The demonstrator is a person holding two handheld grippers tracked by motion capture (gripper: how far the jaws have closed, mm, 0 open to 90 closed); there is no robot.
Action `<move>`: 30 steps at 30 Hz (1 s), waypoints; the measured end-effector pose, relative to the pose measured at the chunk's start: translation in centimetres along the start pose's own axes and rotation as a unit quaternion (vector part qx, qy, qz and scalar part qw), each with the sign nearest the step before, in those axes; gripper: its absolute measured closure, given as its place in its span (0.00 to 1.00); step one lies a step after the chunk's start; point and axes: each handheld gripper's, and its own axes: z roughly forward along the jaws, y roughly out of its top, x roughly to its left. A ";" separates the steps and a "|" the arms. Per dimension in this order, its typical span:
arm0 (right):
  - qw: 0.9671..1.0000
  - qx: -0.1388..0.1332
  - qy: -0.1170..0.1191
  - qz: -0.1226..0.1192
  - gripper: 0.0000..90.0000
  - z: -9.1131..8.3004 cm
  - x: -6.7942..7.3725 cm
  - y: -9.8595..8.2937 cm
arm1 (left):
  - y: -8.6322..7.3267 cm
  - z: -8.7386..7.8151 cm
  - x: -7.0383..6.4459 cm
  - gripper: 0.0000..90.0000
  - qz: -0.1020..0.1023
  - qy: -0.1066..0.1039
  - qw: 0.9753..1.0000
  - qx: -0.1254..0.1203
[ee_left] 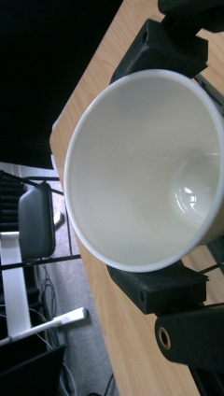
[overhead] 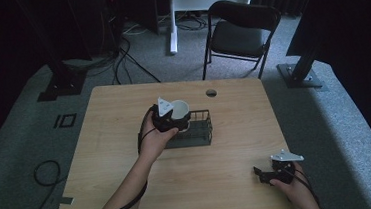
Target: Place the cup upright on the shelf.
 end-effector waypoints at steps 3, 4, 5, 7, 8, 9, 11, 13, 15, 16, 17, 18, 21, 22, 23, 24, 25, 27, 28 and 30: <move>1.000 0.000 0.000 -0.001 0.13 0.0 0.0 0.0 | -0.6 0.5 0.3 0.23 -0.005 0.005 1.000 0.005; 1.000 0.000 0.000 0.000 0.13 0.0 0.0 0.0 | -0.8 0.6 0.4 0.23 -0.005 0.007 1.000 0.009; 1.000 0.000 0.000 0.000 0.13 0.0 0.0 0.0 | -0.9 0.7 0.5 0.23 -0.007 0.008 1.000 0.011; 1.000 0.000 0.000 0.000 0.13 0.0 0.0 0.0 | -1.1 0.8 0.5 0.23 -0.009 0.011 1.000 0.012; 1.000 0.000 0.000 0.000 0.13 0.0 0.0 0.0 | -1.3 1.0 0.6 0.23 -0.006 0.011 1.000 0.015; 1.000 0.000 0.000 0.000 0.13 0.0 0.0 0.0 | -1.4 1.0 0.6 0.23 -0.007 0.010 1.000 0.016; 1.000 0.000 0.000 0.000 0.13 0.0 0.0 0.0 | -1.6 1.2 0.5 0.23 0.000 0.010 1.000 0.021; 1.000 0.000 0.000 0.000 0.13 0.0 0.0 0.0 | -1.7 1.3 0.5 0.23 0.000 0.010 1.000 0.019; 1.000 0.000 0.000 0.000 0.13 0.0 0.0 0.0 | -1.7 1.3 0.5 0.23 0.004 0.007 1.000 0.018; 1.000 0.000 0.000 0.000 0.13 0.0 0.0 0.0 | -1.7 1.3 0.5 0.23 0.008 0.006 1.000 0.019; 1.000 0.000 0.000 0.000 0.13 0.0 0.0 0.0 | -1.6 1.3 0.4 0.23 0.014 0.002 1.000 0.022; 1.000 0.000 0.000 0.000 0.13 0.0 0.0 0.0 | -1.6 1.4 0.3 0.22 0.019 -0.001 1.000 0.023; 1.000 0.000 0.000 0.000 0.13 0.0 0.0 0.0 | -1.4 1.4 0.0 0.15 0.027 -0.010 0.999 0.025; 1.000 0.000 0.000 0.000 0.13 0.0 0.0 0.0 | -1.3 1.3 0.0 0.13 0.023 -0.010 0.999 0.023; 1.000 0.000 0.000 0.000 0.13 0.0 0.0 0.0 | -1.3 1.3 0.1 0.11 0.020 -0.014 0.999 0.025; 1.000 0.000 0.000 0.000 0.13 0.0 0.0 0.0 | -1.2 1.2 0.1 0.11 0.017 -0.018 0.999 0.024; 1.000 0.000 0.000 0.000 0.13 0.0 0.0 0.0 | -1.2 1.2 0.1 0.09 0.017 -0.018 0.999 0.024; 1.000 0.000 0.000 0.000 0.13 0.0 0.0 0.0 | -0.9 0.7 0.2 0.07 0.021 -0.018 1.000 0.014; 1.000 0.000 0.000 0.000 0.13 0.0 0.0 0.0 | -0.8 0.5 0.2 0.07 0.016 -0.020 1.000 0.011; 1.000 0.000 0.000 0.000 0.13 0.0 0.0 0.0 | -0.7 0.2 0.3 0.07 0.019 -0.023 0.999 0.013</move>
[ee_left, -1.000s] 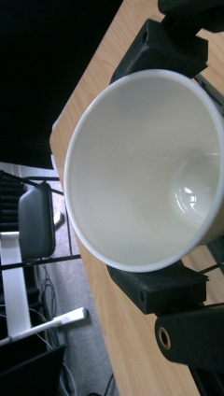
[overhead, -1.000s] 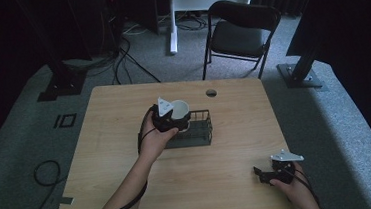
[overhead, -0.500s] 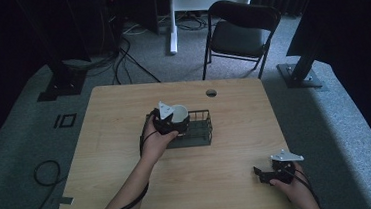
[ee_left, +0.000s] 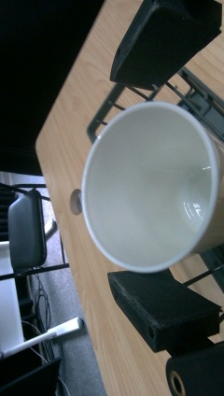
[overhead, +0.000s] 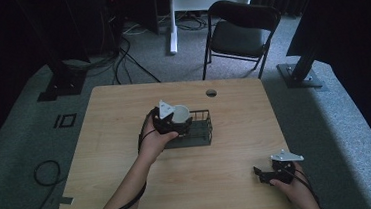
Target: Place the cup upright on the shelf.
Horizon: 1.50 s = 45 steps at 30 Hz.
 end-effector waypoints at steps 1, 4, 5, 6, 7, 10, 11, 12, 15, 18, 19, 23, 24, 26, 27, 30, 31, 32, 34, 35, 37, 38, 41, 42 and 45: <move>1.000 0.000 0.000 0.000 0.13 0.0 0.0 0.0 | 0.0 0.0 0.0 0.07 0.000 0.000 1.000 0.000; 1.000 0.000 0.000 0.000 0.13 0.0 0.0 0.0 | 0.0 -0.8 0.0 0.07 0.003 -0.001 1.000 0.000; 1.000 0.000 0.000 0.000 0.13 0.0 0.0 0.0 | 0.0 -1.0 0.1 0.07 0.005 0.001 1.000 0.000; 1.000 0.000 0.000 0.000 0.13 0.0 0.0 0.0 | 0.0 -1.2 0.1 0.07 0.008 0.000 1.000 0.000; 1.000 0.000 0.000 0.000 0.13 0.0 0.0 0.0 | 0.0 -1.4 0.2 0.07 0.009 0.000 1.000 0.001; 1.000 0.000 0.000 0.000 0.13 0.0 0.0 0.0 | -0.1 -1.9 0.3 0.07 0.002 -0.006 1.000 -0.006; 1.000 0.000 0.000 0.000 0.13 0.0 0.0 0.0 | -0.2 -2.2 0.4 0.07 0.002 -0.010 1.000 -0.010; 1.000 0.000 0.000 0.000 0.13 0.0 0.0 0.0 | -0.2 -2.3 0.4 0.07 0.003 -0.011 1.000 -0.010; 1.000 0.000 0.000 0.000 0.13 0.0 0.0 0.0 | -0.6 -2.9 0.6 0.07 0.002 -0.013 1.000 -0.011; 1.000 0.000 0.000 0.000 0.13 0.0 0.0 0.0 | -0.8 -3.6 0.8 0.07 0.010 -0.011 1.000 -0.009; 1.000 0.000 0.000 0.000 0.13 0.0 0.0 0.0 | -0.8 -3.6 0.8 0.07 0.010 -0.011 1.000 -0.009; 1.000 0.000 0.000 0.000 0.13 0.0 0.0 0.0 | -1.2 -5.1 1.4 0.07 0.014 -0.004 1.000 -0.012; 1.000 0.000 0.000 0.000 0.13 0.0 0.0 0.0 | -1.3 -5.3 1.5 0.07 0.011 -0.004 1.000 -0.015; 1.000 0.000 0.000 0.000 0.13 0.0 0.0 0.0 | -1.6 -5.8 1.7 0.07 0.011 -0.004 1.000 -0.016; 1.000 0.000 0.000 0.000 0.13 0.0 0.0 0.0 | -1.8 -6.0 1.7 0.07 0.014 -0.002 1.000 -0.016; 1.000 -0.001 -0.001 -0.001 0.13 0.0 0.0 0.0 | -2.3 -6.6 2.1 0.07 0.011 0.001 1.000 -0.016; 1.000 0.000 0.000 0.000 0.13 0.0 0.0 0.0 | -2.5 -6.8 2.2 0.07 0.010 0.003 1.000 -0.015; 1.000 0.000 0.000 0.000 0.13 0.0 0.0 0.0 | -2.8 -7.0 2.4 0.07 0.009 0.003 1.000 -0.017; 1.000 0.000 0.000 0.000 0.13 0.0 0.0 0.0 | -3.1 -7.3 2.6 0.07 0.006 0.006 1.000 -0.018; 1.000 0.000 0.000 0.000 0.13 0.0 0.0 0.0 | -3.3 -7.4 2.6 0.07 0.005 0.006 1.000 -0.018; 1.000 0.000 0.000 0.000 0.13 0.0 0.0 0.0 | -3.8 -7.7 2.7 0.07 0.002 0.007 1.000 -0.018; 1.000 0.000 0.000 0.000 0.13 0.0 0.0 0.0 | -4.0 -7.9 2.8 0.07 0.003 0.009 1.000 -0.016; 1.000 0.000 0.000 0.000 0.13 0.0 0.0 0.0 | -4.8 -8.4 3.2 0.07 -0.003 0.017 1.000 -0.015; 1.000 0.000 0.000 0.000 0.13 0.0 0.0 0.0 | -5.1 -8.6 3.3 0.07 -0.006 0.021 1.000 -0.016; 1.000 0.000 0.000 0.000 0.13 0.0 0.0 0.0 | -5.9 -9.3 3.7 0.07 -0.009 0.028 0.999 -0.015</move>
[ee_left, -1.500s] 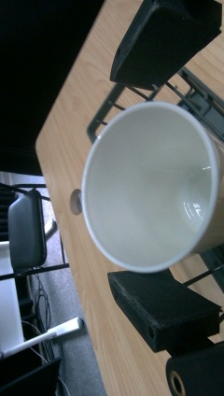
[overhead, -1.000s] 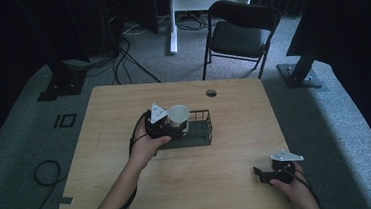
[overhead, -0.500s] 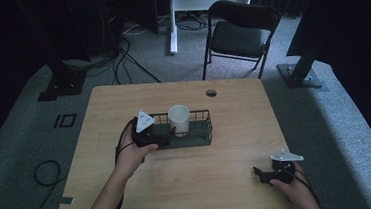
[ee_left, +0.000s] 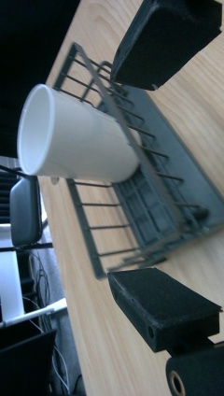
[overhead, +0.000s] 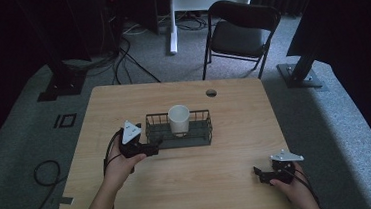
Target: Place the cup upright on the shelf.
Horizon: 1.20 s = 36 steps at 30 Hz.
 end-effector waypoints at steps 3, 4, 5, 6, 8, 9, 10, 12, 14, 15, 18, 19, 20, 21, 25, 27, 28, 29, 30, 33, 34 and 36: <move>1.000 0.000 0.000 0.000 0.13 0.0 0.0 0.0 | -0.8 -0.7 0.4 0.07 -0.005 0.001 1.000 0.004; 1.000 0.000 0.000 0.000 0.13 0.0 0.0 0.0 | -1.2 -0.9 0.6 0.07 -0.008 0.008 1.000 0.003; 1.000 0.000 0.000 0.000 0.13 0.0 0.0 0.0 | -1.5 -1.1 0.7 0.07 -0.009 0.010 1.000 0.004; 1.000 0.000 0.000 0.000 0.13 0.0 0.0 0.0 | -1.9 -1.3 0.9 0.07 -0.013 0.014 1.000 0.006; 1.000 0.000 0.000 0.000 0.13 0.0 0.0 0.0 | -2.6 -1.6 1.2 0.07 -0.016 0.020 1.000 0.009; 1.000 0.000 0.000 0.000 0.13 0.0 0.0 0.0 | -2.9 -1.7 1.4 0.07 -0.018 0.021 1.000 0.012; 1.000 0.000 0.000 0.000 0.13 0.0 0.0 0.0 | -2.9 -1.7 1.4 0.07 -0.018 0.021 1.000 0.012; 1.000 0.000 0.000 0.000 0.13 0.0 0.0 0.0 | -3.9 -2.1 1.8 0.07 -0.028 0.027 0.999 0.017; 1.000 0.000 0.000 0.000 0.13 0.0 0.0 0.0 | -4.5 -2.3 2.0 0.07 -0.033 0.030 0.999 0.022; 1.000 0.000 0.000 0.000 0.13 0.0 0.0 0.0 | -4.8 -2.4 2.2 0.07 -0.036 0.032 0.999 0.022; 1.000 0.000 0.000 0.000 0.13 0.0 0.0 0.0 | -5.7 -2.6 2.5 0.07 -0.040 0.037 0.998 0.031; 1.000 0.000 0.000 0.000 0.13 0.0 0.0 0.0 | -5.9 -2.6 2.6 0.07 -0.042 0.037 0.998 0.034; 1.000 0.000 0.000 0.000 0.13 0.0 0.0 0.0 | -6.2 -2.7 2.7 0.07 -0.047 0.038 0.998 0.036; 1.000 0.000 0.000 0.000 0.13 0.0 0.0 0.0 | -6.4 -2.8 2.8 0.07 -0.048 0.041 0.997 0.038; 1.000 0.000 0.000 -0.001 0.13 0.0 0.0 0.0 | -7.3 -3.2 3.5 0.07 -0.057 0.054 0.996 0.052; 1.000 0.000 0.001 -0.002 0.13 0.0 0.0 0.0 | -7.8 -3.4 3.8 0.07 -0.061 0.060 0.995 0.058; 1.000 0.000 0.002 -0.003 0.13 0.0 0.0 0.0 | -8.0 -3.5 3.9 0.07 -0.066 0.060 0.994 0.061; 1.000 0.000 0.002 -0.003 0.13 0.0 0.0 0.0 | -8.2 -3.6 4.1 0.07 -0.069 0.060 0.994 0.062; 1.000 0.000 0.003 -0.004 0.13 0.0 0.0 0.0 | -8.4 -3.7 4.2 0.07 -0.074 0.060 0.993 0.063; 1.000 -0.001 0.003 -0.004 0.13 0.0 0.0 0.0 | -9.0 -4.0 4.6 0.07 -0.082 0.065 0.992 0.070; 1.000 -0.001 0.003 -0.004 0.13 0.0 0.0 0.0 | -9.2 -4.2 4.8 0.07 -0.085 0.069 0.991 0.073; 1.000 -0.001 0.003 -0.004 0.13 0.0 0.0 0.0 | -9.5 -4.4 5.0 0.07 -0.088 0.078 0.990 0.075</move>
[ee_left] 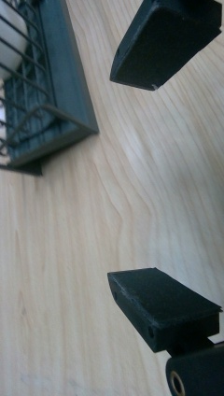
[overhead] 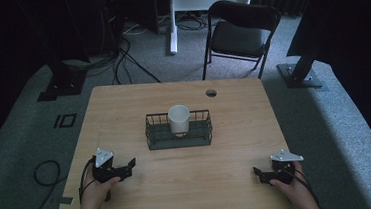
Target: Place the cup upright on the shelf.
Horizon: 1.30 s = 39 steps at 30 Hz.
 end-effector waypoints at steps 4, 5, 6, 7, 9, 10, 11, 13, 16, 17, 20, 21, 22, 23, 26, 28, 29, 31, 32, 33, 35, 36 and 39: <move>1.000 0.000 0.002 -0.002 0.13 0.0 0.0 0.0 | -0.5 -0.2 0.5 0.07 0.003 0.014 1.000 0.012; 1.000 0.000 0.002 -0.003 0.13 0.0 0.0 0.0 | -0.8 -0.3 0.8 0.07 0.001 0.024 1.000 0.017; 1.000 0.000 0.002 -0.003 0.13 0.0 0.0 0.0 | -0.9 -0.4 0.9 0.07 0.001 0.029 0.999 0.020; 1.000 0.000 0.002 -0.003 0.13 0.0 0.0 0.0 | -1.1 -0.4 1.0 0.07 0.000 0.036 0.999 0.022; 1.000 0.000 0.002 -0.003 0.13 0.0 0.0 0.0 | -1.3 -0.5 1.4 0.07 -0.002 0.047 0.999 0.026; 1.000 0.000 0.002 -0.003 0.13 0.0 0.0 0.0 | -1.3 -0.5 1.4 0.07 -0.002 0.047 0.999 0.026; 1.000 0.000 0.002 -0.003 0.13 0.0 0.0 0.0 | -1.6 -0.7 1.7 0.07 -0.008 0.056 0.998 0.026; 1.000 0.000 0.002 -0.003 0.13 0.0 0.0 0.0 | -1.7 -0.9 1.9 0.07 -0.007 0.065 0.998 0.025; 1.000 0.000 0.002 -0.003 0.13 0.0 0.0 0.0 | -2.0 -1.0 2.3 0.07 -0.013 0.081 0.996 0.023; 1.000 0.000 0.002 -0.003 0.13 0.0 0.0 0.0 | -2.1 -1.1 2.5 0.07 -0.017 0.086 0.996 0.022; 1.000 0.000 0.002 -0.003 0.13 0.0 0.0 0.0 | -2.2 -1.3 2.8 0.07 -0.016 0.106 0.994 0.025; 1.000 0.000 0.002 -0.003 0.13 0.0 0.0 0.0 | -2.2 -1.3 2.9 0.07 -0.016 0.113 0.993 0.030; 1.000 0.000 0.002 -0.003 0.13 0.0 0.0 0.0 | -2.2 -1.3 2.9 0.07 -0.016 0.113 0.993 0.030; 1.000 0.000 0.002 -0.003 0.13 0.0 0.0 0.0 | -2.3 -1.4 3.2 0.07 -0.025 0.118 0.992 0.037; 1.000 0.000 0.002 -0.003 0.13 0.0 0.0 0.0 | -2.4 -1.5 3.5 0.07 -0.028 0.129 0.990 0.050; 1.000 0.000 0.002 -0.003 0.13 0.0 0.0 0.0 | -2.4 -1.5 3.7 0.07 -0.036 0.139 0.988 0.060; 1.000 0.000 0.002 -0.003 0.13 0.0 0.0 0.0 | -2.5 -1.5 3.7 0.07 -0.031 0.144 0.986 0.072; 1.000 0.000 0.002 -0.003 0.13 0.0 0.0 0.0 | -2.6 -1.3 3.7 0.07 -0.033 0.151 0.983 0.096; 1.000 0.000 0.002 -0.003 0.13 0.0 0.0 0.0 | -2.5 -1.3 3.7 0.06 -0.042 0.150 0.983 0.098; 1.000 0.000 0.002 -0.002 0.13 0.0 0.0 0.0 | -2.5 -1.2 3.8 0.06 -0.050 0.148 0.983 0.099; 1.000 0.000 0.002 -0.003 0.13 0.0 0.0 0.0 | -2.5 -1.1 4.0 0.03 -0.057 0.149 0.982 0.102; 1.000 0.000 0.002 -0.003 0.13 0.0 0.0 0.0 | -2.5 -1.1 4.0 0.03 -0.059 0.151 0.982 0.101; 1.000 0.000 0.002 -0.003 0.13 0.0 0.0 0.0 | -2.4 -1.0 4.1 0.02 -0.065 0.158 0.980 0.101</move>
